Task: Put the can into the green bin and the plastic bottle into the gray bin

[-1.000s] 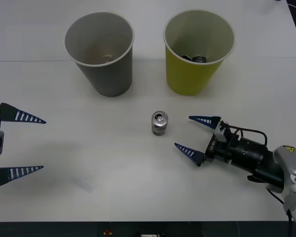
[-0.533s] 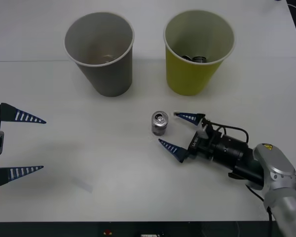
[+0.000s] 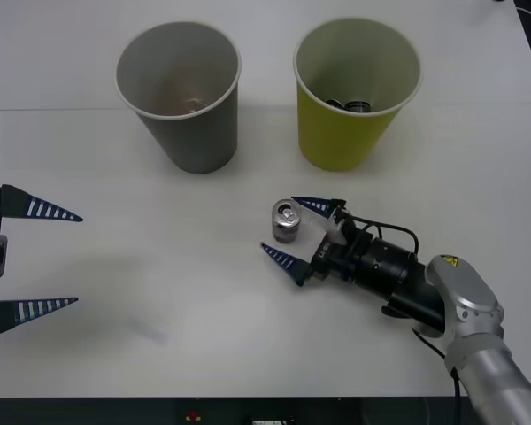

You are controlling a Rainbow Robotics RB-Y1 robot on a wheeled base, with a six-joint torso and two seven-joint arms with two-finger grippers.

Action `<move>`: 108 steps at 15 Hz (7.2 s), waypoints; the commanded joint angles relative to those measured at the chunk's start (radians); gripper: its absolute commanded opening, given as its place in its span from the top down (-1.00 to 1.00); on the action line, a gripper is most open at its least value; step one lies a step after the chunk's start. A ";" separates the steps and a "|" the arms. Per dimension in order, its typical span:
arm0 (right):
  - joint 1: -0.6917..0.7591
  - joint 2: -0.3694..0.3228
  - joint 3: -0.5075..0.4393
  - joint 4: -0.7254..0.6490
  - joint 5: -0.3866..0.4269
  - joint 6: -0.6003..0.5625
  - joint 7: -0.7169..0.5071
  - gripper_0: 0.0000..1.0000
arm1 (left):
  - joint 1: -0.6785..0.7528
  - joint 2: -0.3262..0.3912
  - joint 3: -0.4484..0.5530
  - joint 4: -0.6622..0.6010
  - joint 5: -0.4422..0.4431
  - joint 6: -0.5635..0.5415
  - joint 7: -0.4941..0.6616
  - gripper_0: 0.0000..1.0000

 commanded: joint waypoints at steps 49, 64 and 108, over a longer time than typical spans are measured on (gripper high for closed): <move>0.247 -0.298 -0.349 -1.321 0.747 -0.540 -1.445 1.00 | 0.000 0.000 0.000 0.000 0.000 0.000 0.000 -1.00; -0.061 -0.701 -0.240 -1.276 0.638 -0.572 -1.880 1.00 | 0.000 0.000 0.000 0.000 0.000 0.000 0.000 -1.00; -0.854 -0.491 0.111 -0.382 0.971 -0.542 -1.864 -1.00 | 0.000 0.000 0.000 0.000 0.000 0.000 0.000 -1.00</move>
